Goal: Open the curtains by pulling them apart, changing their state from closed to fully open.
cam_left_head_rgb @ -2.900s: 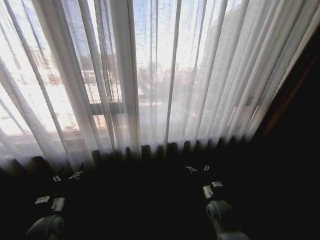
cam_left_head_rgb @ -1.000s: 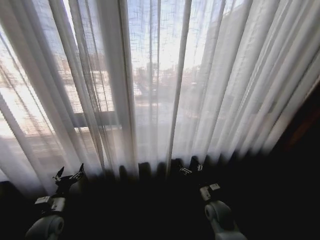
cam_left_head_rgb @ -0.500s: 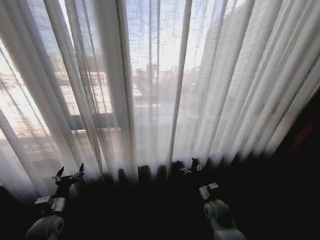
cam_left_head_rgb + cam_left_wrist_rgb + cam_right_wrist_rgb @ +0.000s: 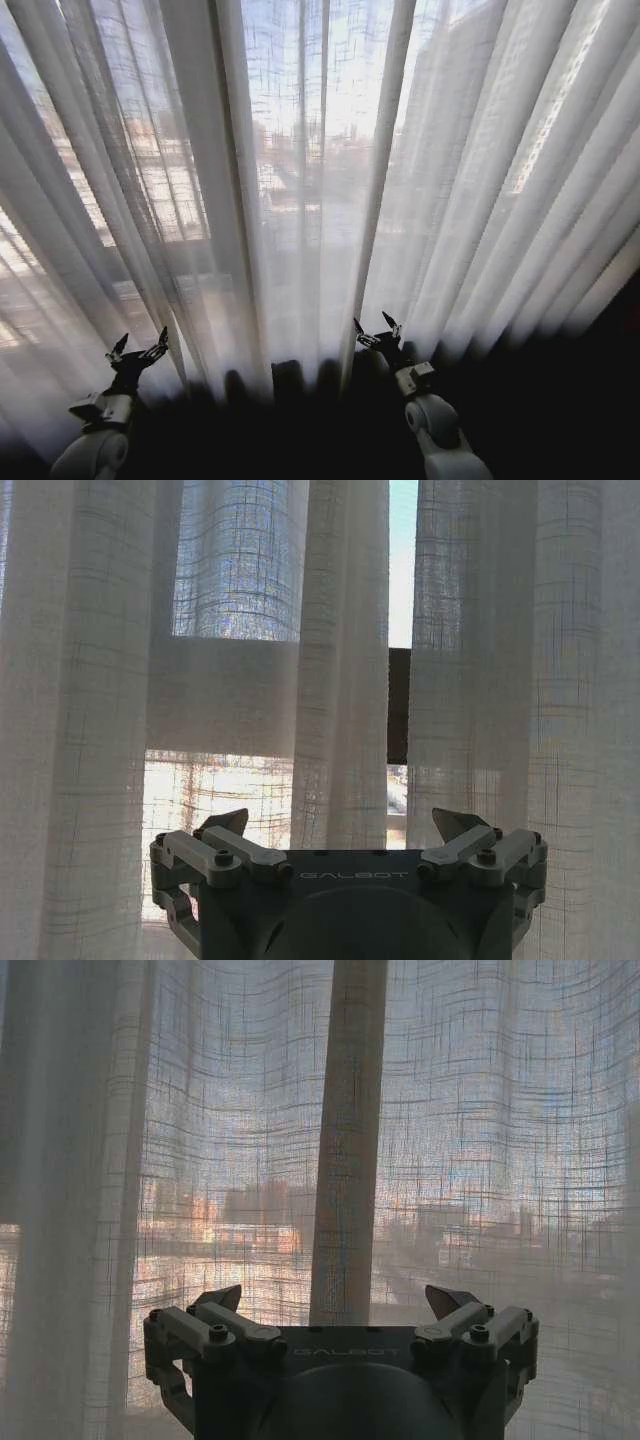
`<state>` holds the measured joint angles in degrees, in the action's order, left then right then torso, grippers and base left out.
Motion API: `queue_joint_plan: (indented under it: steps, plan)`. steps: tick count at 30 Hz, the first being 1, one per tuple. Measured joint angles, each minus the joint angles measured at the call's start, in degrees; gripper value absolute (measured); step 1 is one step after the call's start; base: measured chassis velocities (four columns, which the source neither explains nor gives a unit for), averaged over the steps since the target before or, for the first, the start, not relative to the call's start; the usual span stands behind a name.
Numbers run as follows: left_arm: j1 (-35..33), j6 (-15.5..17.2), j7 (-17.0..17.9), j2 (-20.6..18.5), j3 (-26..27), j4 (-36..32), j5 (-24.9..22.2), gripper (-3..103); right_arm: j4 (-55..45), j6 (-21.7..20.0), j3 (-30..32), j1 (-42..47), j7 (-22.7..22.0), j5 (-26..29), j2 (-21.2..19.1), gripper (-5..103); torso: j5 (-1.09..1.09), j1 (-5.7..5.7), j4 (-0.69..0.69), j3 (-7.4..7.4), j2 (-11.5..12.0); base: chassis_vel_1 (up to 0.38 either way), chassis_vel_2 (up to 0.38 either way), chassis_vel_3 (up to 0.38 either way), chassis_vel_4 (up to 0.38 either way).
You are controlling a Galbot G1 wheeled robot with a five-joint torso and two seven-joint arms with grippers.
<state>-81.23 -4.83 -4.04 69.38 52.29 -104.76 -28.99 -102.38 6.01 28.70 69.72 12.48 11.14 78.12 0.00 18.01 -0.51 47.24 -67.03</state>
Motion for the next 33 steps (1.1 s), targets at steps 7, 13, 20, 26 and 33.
queue_joint_plan:
  steps: [7,13,20,26,33]
  plan:
    - [0.0,0.0,0.0,0.0,0.0,0.0,0.0,100,0.9,0.0,-3.6,-2.0,-1.7,0.0,0.0,100,0.01,-0.22,0.0,-0.07,-0.1,-0.002,-0.018,-0.025,0.007]
    - [0.0,0.0,0.0,0.0,0.0,0.0,0.0,100,5.9,0.0,-6.8,-7.9,-3.6,0.0,1.1,100,0.0,-0.17,0.01,-0.05,-0.1,0.021,-0.027,-0.023,0.033]
    - [0.0,0.0,0.0,0.0,0.0,0.0,0.0,100,10.5,0.3,-8.6,-12.1,-5.2,-0.1,2.4,100,-0.01,-0.06,0.01,-0.01,0.0,0.0,0.0,0.0,0.0]
    - [0.0,0.0,0.0,0.0,0.0,0.0,0.0,100,12.7,1.7,-6.1,-12.7,-5.3,0.9,1.0,100,0.0,-0.13,0.0,-0.04,-0.1,0.0,0.0,0.0,0.0]
    - [0.0,0.0,0.0,0.0,0.0,0.0,0.0,100,14.9,2.6,-4.0,-13.7,-4.8,2.1,-0.5,100,0.0,-0.12,-0.01,-0.03,0.0,0.0,0.0,0.0,0.0]
